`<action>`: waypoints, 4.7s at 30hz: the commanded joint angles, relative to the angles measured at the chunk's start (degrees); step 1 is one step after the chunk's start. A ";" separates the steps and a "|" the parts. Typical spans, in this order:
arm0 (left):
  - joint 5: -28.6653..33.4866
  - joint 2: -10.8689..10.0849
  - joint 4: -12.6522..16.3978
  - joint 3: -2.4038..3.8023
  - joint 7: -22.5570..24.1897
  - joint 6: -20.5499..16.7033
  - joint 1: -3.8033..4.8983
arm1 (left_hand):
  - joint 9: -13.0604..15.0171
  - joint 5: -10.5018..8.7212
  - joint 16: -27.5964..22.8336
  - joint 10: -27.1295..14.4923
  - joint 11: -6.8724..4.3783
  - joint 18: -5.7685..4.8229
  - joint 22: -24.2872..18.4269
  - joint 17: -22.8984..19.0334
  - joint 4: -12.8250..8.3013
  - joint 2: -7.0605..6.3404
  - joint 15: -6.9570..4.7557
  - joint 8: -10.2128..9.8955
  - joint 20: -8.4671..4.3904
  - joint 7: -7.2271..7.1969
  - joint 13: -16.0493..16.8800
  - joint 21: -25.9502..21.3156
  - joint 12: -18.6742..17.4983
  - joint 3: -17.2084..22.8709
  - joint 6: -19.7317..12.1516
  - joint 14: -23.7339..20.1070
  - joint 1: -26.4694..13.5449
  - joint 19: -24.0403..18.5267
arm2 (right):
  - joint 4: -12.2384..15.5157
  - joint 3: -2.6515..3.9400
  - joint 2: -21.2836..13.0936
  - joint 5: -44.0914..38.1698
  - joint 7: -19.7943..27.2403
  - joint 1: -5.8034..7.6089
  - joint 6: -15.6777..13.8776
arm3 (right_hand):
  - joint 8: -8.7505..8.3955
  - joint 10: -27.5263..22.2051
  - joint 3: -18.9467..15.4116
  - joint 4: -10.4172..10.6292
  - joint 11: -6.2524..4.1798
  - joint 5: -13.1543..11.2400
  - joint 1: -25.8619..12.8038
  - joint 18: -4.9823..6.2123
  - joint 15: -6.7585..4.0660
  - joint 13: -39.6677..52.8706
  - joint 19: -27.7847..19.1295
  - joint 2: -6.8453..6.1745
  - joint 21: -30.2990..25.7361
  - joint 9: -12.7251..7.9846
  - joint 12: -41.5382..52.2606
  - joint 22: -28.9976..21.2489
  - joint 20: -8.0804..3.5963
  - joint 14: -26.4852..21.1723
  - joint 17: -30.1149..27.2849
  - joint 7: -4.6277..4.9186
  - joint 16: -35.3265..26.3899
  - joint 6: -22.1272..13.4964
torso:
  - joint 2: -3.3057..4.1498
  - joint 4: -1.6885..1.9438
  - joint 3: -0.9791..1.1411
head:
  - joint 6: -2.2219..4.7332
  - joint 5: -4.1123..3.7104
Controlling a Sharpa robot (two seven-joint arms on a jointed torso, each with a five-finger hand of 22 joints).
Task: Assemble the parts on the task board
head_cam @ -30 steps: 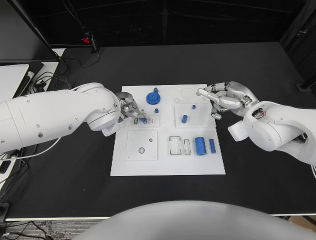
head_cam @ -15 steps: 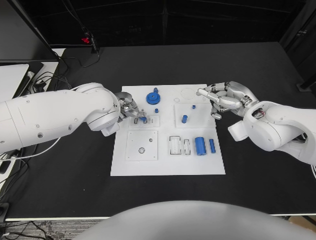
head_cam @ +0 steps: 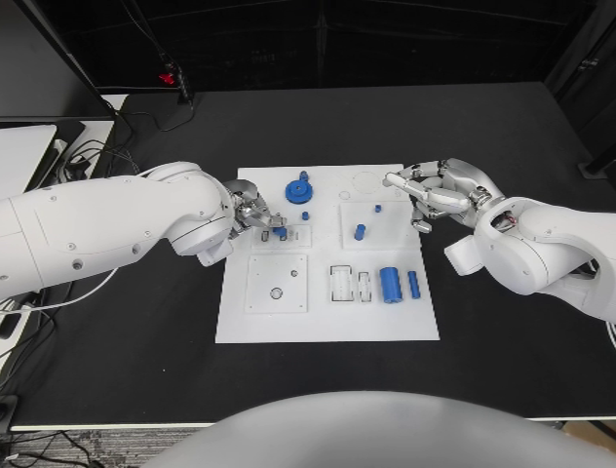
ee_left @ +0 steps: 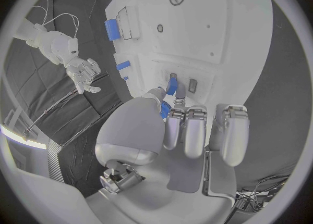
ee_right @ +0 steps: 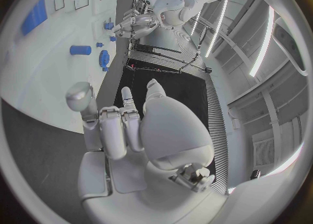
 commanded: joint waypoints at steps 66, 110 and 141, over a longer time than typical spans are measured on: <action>-0.30 -1.18 1.47 0.03 1.39 0.88 0.05 | 1.00 0.63 0.05 5.99 -0.66 -0.37 15.09 15.10 -0.62 -0.59 -0.58 2.02 -0.50 -1.21 15.06 0.18 0.20 1.50 2.27 5.99 3.91 5.88 | -0.22 0.02 0.09 0.04 0.01 0.06 0.16 | 0.50 6.08 -0.28 0.02 0.16 0.46 0.34 1.11 0.00 14.93 -0.39 0.72 -0.23 0.00 -0.18 -0.02 0.11 3.18 10.38 -0.11 -0.11 -0.55 | 0.00 -0.02 0.02 | 0.01 0.00; -0.30 -0.83 0.79 0.04 0.63 3.16 0.05 | 1.70 0.08 0.05 5.99 -0.74 -0.37 15.09 15.10 -0.28 -1.33 -0.82 2.58 -0.82 -1.19 15.06 0.18 0.20 1.47 1.57 5.99 5.68 5.88 | -0.26 0.02 0.17 0.04 -0.25 0.06 0.34 | 0.50 6.08 -0.28 0.02 0.16 0.46 0.34 1.11 0.00 14.93 -0.39 0.72 -0.23 0.00 -0.18 -0.02 0.11 3.18 10.38 -0.11 -0.11 -0.55 | 0.02 -0.02 0.03 | 0.01 0.02; -0.29 -0.45 0.39 0.04 2.04 1.64 0.05 | 1.22 -8.22 0.05 5.99 -0.14 -0.37 15.09 15.10 -0.05 0.64 -0.23 1.68 -0.34 -0.61 15.06 0.18 0.20 -6.07 1.89 5.99 -9.72 5.88 | -0.28 0.02 0.16 0.04 -0.37 0.05 0.43 | 0.64 6.08 -0.35 0.03 0.17 0.62 0.48 1.12 0.01 14.93 -0.39 0.86 -0.30 -0.03 -0.18 -0.01 0.12 3.18 10.38 -0.10 -0.09 -0.67 | -0.01 0.00 0.02 | 0.01 -0.18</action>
